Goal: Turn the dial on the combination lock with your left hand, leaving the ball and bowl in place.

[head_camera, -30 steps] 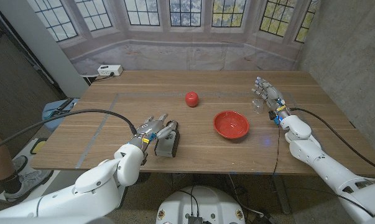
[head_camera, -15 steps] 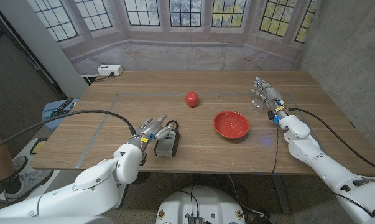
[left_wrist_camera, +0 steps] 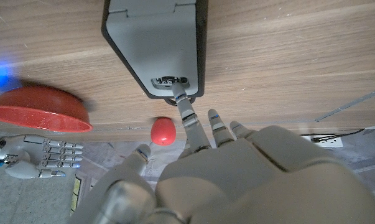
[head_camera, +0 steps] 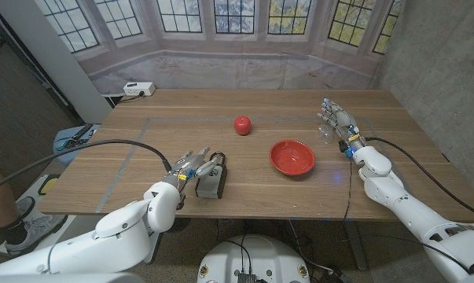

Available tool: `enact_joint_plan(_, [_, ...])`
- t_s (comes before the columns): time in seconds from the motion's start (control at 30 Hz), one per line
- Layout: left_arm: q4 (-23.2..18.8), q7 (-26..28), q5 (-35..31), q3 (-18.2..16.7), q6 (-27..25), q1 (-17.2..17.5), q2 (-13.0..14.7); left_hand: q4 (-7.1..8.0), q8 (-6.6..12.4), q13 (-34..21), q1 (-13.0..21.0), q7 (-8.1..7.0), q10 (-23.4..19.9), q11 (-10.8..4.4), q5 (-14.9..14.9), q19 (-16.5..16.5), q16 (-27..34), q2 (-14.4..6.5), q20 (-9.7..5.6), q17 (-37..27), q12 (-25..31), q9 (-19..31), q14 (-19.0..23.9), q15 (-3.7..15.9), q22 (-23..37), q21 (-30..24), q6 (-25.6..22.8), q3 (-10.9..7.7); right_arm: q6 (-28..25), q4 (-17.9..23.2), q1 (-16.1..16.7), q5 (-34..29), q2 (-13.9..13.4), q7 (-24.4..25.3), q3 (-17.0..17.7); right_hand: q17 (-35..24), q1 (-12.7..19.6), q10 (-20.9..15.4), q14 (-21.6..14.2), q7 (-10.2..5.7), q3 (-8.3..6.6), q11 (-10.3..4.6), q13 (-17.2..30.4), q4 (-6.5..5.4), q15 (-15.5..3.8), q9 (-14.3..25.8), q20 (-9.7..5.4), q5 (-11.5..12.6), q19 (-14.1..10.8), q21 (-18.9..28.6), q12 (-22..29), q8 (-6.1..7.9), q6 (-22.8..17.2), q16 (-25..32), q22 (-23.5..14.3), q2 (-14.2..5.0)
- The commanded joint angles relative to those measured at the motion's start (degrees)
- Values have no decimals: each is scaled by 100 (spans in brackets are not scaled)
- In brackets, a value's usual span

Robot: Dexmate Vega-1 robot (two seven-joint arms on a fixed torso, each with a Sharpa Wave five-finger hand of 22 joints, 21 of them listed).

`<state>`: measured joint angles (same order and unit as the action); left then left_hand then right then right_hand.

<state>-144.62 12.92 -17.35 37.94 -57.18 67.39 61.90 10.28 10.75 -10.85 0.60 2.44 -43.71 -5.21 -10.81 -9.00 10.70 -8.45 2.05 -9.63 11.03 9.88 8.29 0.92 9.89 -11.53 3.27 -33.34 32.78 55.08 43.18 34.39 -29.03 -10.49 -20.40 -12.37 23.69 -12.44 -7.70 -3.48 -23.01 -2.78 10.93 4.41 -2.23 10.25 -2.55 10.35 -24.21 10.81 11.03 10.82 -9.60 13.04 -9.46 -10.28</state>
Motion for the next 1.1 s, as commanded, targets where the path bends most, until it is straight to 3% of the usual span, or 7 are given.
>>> enact_joint_plan(0.03, [-36, 124, 158, 27, -97, 55, -15, -35, -29, -3, 23, 26, -49, -2, -26, 18, -7, -11, -3, -5, 20, 16, 42, 6, 16, 27, 19, -10, 48, -42, -6, 29, 15, -62, 4, -34, -15, -2, 13, -7, 11, -2, 19, -34, -304, 21, -239, -22, -15, 24, 22, 6, -11, 35, -30, 6])
enact_joint_plan(1.1, [16, 395, 543, -89, 76, 226, 87, -39, -14, -4, 25, 112, -266, 3, -28, 29, 9, -3, -2, -4, 72, 14, 110, 34, 15, 26, -16, -4, 235, -61, 146, 73, 63, 17, 71, -34, -18, 1, 4, -2, 8, -1, 20, -37, -307, 22, -238, -22, -18, 27, 23, 7, -11, 40, -30, 7])
